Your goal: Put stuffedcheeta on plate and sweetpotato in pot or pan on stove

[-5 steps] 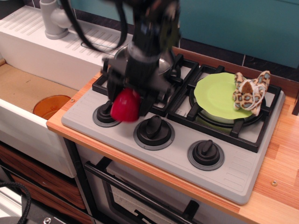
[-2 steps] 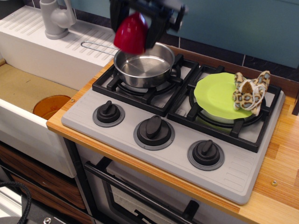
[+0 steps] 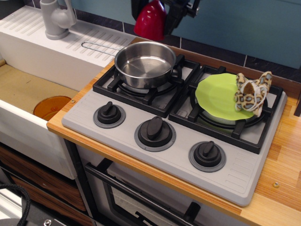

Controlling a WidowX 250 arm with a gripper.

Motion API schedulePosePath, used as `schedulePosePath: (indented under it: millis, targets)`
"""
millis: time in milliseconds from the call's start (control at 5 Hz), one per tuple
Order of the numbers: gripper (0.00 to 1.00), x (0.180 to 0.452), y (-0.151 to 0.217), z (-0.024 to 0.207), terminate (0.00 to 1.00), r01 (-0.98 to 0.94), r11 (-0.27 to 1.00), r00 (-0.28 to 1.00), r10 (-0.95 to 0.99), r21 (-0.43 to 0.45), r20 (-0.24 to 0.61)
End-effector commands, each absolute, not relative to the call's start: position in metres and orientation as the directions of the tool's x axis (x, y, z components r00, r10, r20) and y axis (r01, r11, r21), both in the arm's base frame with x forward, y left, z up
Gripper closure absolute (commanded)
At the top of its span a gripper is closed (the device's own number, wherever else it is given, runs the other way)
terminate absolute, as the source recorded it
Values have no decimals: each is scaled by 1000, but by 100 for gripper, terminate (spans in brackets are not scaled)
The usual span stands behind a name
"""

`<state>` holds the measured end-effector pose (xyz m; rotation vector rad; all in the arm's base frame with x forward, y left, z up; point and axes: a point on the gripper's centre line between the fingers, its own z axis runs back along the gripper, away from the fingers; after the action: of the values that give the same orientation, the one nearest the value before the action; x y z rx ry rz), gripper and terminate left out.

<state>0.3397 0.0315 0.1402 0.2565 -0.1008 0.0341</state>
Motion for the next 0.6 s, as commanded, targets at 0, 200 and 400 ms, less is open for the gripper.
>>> schedulePosePath:
  millis: [0,200,400]
  targets:
    - [100,362,31,143,0,-58,971,984,17,232,178]
    - [100,365,34,138,0,-55,973,981,11,225,194]
    - [100,370,38,136,0,-50,972,979,2,230,204]
